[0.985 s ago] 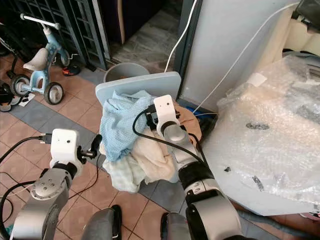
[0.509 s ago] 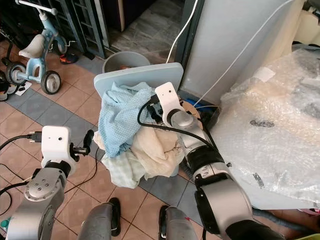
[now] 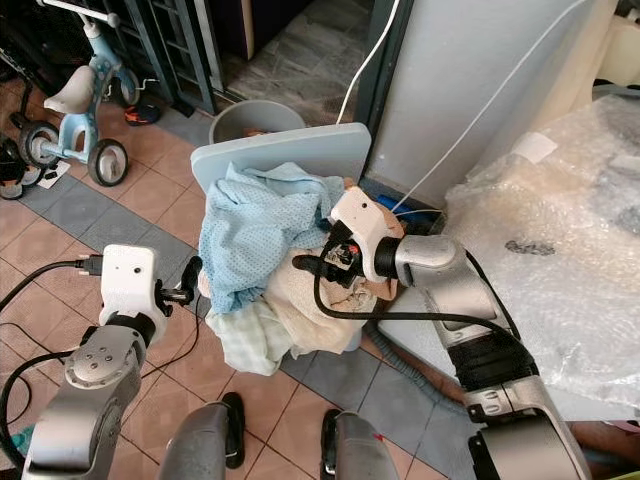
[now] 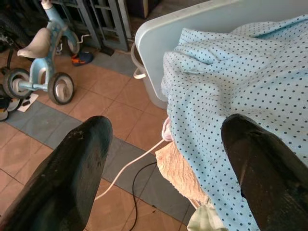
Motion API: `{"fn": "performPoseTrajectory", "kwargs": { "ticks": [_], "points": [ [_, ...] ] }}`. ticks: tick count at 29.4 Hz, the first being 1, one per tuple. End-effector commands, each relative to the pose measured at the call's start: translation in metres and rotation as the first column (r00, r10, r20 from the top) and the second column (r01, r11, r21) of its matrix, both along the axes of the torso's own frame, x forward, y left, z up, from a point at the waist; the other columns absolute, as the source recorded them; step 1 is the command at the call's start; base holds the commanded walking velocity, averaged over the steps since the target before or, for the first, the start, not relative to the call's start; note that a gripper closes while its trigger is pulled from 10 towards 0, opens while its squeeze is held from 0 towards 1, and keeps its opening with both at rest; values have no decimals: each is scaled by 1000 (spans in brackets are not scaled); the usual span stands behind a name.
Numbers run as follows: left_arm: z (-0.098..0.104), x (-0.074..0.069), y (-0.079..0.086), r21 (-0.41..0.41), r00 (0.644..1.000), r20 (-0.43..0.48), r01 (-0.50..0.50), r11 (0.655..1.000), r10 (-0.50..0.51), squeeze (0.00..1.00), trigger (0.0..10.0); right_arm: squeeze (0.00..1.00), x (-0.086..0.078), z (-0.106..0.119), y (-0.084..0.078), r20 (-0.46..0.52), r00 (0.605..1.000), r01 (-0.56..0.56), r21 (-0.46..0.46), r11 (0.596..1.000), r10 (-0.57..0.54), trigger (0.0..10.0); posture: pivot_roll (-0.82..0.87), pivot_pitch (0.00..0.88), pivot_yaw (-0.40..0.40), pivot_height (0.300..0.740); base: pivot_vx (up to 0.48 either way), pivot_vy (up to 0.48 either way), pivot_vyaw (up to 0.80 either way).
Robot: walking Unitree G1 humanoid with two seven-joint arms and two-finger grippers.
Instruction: Clothes washing
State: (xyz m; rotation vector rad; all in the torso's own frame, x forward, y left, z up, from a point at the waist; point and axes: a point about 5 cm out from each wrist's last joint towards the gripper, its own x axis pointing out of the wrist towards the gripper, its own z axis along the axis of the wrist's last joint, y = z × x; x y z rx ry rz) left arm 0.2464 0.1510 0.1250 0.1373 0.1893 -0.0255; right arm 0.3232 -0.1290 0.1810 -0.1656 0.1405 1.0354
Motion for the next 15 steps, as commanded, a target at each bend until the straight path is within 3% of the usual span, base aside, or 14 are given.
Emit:
{"fn": "performPoseTrajectory", "kwargs": {
  "ticks": [1, 4, 7, 9, 10, 12, 15],
  "points": [
    [-6, -1, -1, 2, 1000, -21, 15, 1000, -15, 0, 10000, 0, 3, 14, 0, 24, 1000, 6, 67, 998, -8, 10000, 84, 178, 35, 740, 0, 0, 0],
    [-6, 0, -4, 6, 999, -21, 35, 999, -35, 0, 10000, 0, 18, 24, 7, 92, 989, 105, 106, 989, -115, 10000, 84, 169, 48, 740, 0, 0, 0],
    [-6, 5, -5, 19, 998, -18, 61, 998, -61, 0, 10000, 0, 41, 19, 24, 169, 925, 329, 91, 940, -340, 10000, 93, 157, 58, 740, 0, 0, 0],
    [-6, 5, -6, 22, 998, -17, 64, 998, -63, 0, 10000, 0, 45, 14, 29, 166, 908, 373, 92, 923, -383, 10000, 93, 157, 58, 740, 0, 0, 0],
    [-6, 7, -6, 25, 998, -14, 64, 998, -64, 0, 10000, 0, 50, 2, 41, 114, 880, 451, 110, 886, -462, 10000, 111, 155, 51, 740, 0, 0, 0],
    [-5, 6, -5, 30, 999, -10, 54, 998, -54, 0, 10000, 0, 51, -11, 56, 65, 857, 502, 114, 857, -511, 10000, 141, 160, 31, 740, 0, 0, 0],
    [-7, 1, -4, 33, 999, -13, 42, 999, -42, 0, 10000, 0, 51, -24, 67, 50, 856, 511, 66, 857, -515, 10000, 156, 164, 19, 740, 0, 0, 0]
  ]
}}
